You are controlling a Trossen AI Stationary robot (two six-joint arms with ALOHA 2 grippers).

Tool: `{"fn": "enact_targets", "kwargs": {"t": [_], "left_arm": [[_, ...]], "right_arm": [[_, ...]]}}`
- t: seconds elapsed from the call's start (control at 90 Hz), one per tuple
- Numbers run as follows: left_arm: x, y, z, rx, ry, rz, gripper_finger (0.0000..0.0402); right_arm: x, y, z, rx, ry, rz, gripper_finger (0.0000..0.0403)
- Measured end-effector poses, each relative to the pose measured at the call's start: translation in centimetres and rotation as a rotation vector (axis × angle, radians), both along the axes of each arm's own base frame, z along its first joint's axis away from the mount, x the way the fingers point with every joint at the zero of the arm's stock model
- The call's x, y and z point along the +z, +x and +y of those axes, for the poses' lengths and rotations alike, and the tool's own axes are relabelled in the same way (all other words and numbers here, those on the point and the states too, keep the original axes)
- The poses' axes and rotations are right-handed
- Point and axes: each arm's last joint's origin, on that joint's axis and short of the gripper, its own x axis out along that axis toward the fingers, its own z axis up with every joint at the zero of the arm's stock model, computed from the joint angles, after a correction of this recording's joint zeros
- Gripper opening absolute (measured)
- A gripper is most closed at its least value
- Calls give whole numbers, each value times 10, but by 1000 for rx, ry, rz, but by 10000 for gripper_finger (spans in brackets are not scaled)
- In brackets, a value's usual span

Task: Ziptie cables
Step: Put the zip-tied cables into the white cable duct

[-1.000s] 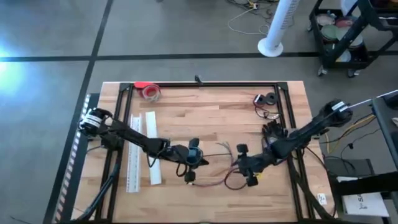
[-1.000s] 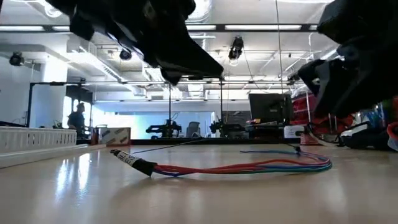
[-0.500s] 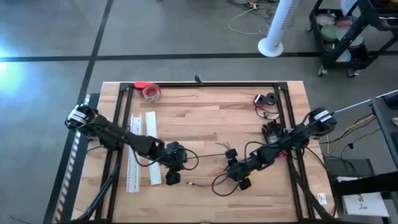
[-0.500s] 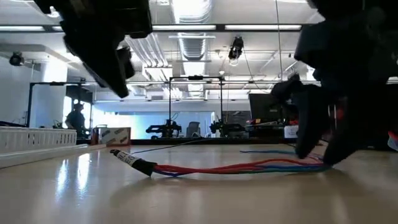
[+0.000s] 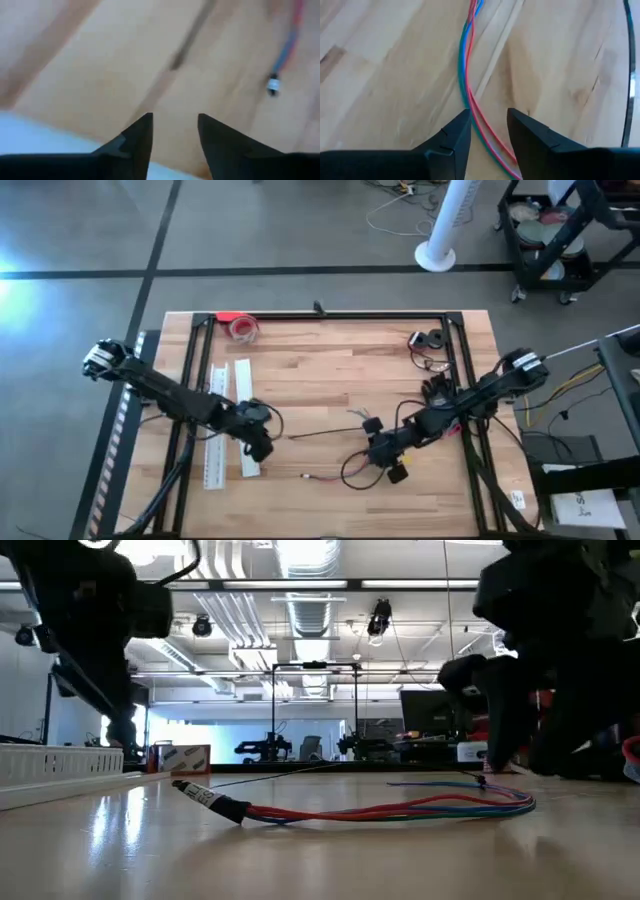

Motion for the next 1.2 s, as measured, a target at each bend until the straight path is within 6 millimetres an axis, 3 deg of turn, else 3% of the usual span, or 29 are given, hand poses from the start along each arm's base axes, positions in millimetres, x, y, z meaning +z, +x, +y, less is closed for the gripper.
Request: {"fn": "enact_targets", "kwargs": {"t": [0.244, 0.4, 0.556, 1.2], "left_arm": [[10, -36, 21, 280, 103, 249, 153], [14, -46, 30, 422, 124, 353, 145], [3, -50, 43, 537, 74, 446, 137], [-25, -29, 62, 569, -28, 649, 82]], "right_arm": [[-7, -2, -4, -53, -91, 15, 174], [-6, -1, -4, -63, -90, 3, 195], [-5, 0, -3, -80, -74, -8, 203], [-6, -3, -1, -156, -24, 23, 200]]}}
